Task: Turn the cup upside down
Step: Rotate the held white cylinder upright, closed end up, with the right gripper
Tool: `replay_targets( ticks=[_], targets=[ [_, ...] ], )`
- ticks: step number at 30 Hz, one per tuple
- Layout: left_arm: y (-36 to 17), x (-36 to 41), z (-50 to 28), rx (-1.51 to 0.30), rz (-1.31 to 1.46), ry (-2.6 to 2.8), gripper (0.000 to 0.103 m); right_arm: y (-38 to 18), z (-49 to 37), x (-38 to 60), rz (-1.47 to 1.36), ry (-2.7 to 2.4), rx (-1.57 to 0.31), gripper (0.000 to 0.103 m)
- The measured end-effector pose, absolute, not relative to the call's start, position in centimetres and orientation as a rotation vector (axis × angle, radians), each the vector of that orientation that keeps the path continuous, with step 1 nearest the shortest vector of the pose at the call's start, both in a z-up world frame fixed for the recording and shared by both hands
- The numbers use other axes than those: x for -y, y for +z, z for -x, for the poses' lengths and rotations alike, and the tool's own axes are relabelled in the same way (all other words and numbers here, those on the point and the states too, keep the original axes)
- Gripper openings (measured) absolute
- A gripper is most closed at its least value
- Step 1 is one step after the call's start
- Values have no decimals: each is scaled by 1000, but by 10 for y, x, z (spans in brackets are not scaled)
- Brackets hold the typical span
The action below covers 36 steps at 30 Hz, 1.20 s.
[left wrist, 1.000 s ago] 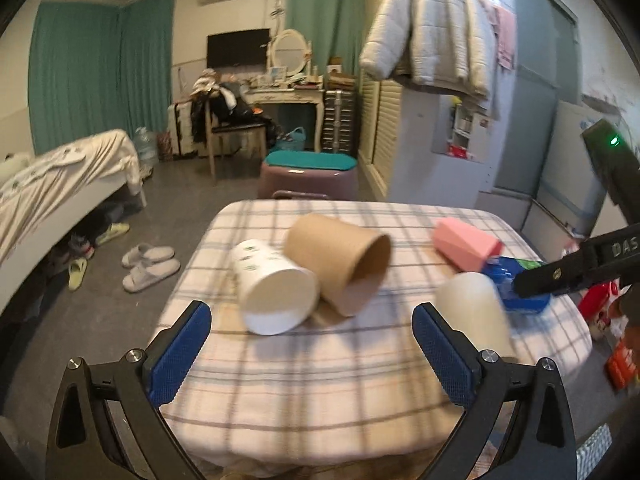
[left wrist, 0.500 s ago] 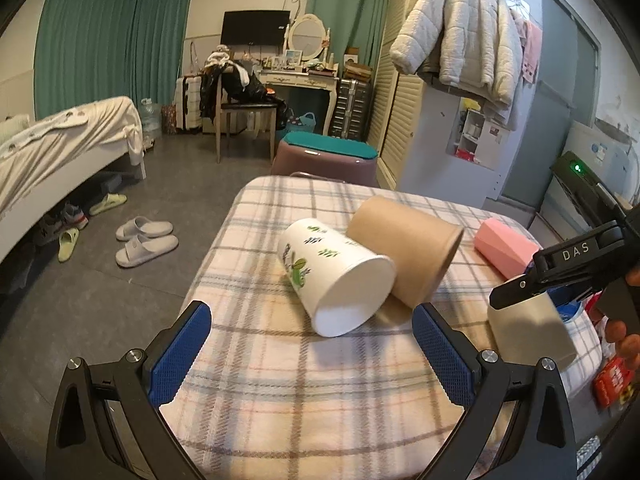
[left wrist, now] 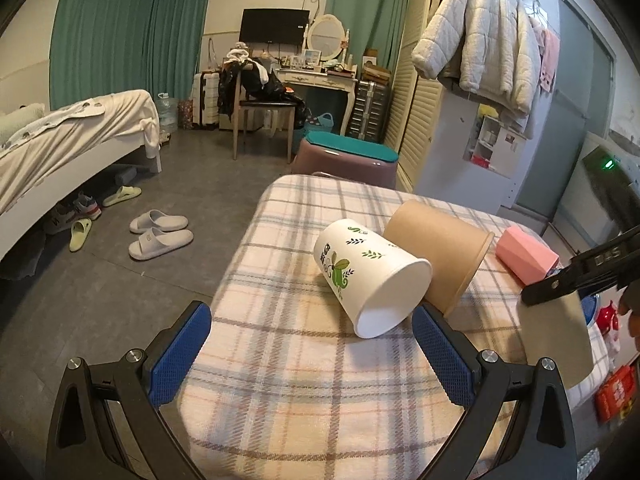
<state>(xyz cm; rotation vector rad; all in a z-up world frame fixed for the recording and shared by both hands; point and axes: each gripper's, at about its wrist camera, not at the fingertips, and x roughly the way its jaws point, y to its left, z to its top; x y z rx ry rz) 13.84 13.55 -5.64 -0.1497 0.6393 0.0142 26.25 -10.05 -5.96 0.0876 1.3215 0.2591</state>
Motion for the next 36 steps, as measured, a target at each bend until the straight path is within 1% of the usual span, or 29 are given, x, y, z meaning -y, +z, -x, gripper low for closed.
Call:
replay_targets(
  ticks=[4, 7, 12, 20, 31, 36],
  targets=[
    [-52, -128, -137, -635, 136, 7, 103, -32, -240, 96, -38, 291, -1140, 71],
    [-50, -119, -135, -638, 120, 3, 103, -22, -219, 90, 37, 273, -980, 71],
    [-48, -106, -132, -643, 92, 5, 103, -15, -193, 82, 134, 244, -788, 71],
    [-48, -91, -133, -652, 95, -1, 103, -19, -195, 92, 110, 281, -761, 71],
    [-58, -73, -135, -684, 74, -6, 103, -39, -214, 89, 75, 305, -837, 71],
    [-62, -68, -136, -697, 61, -11, 103, -40, -214, 88, 85, 307, -833, 71]
  ],
)
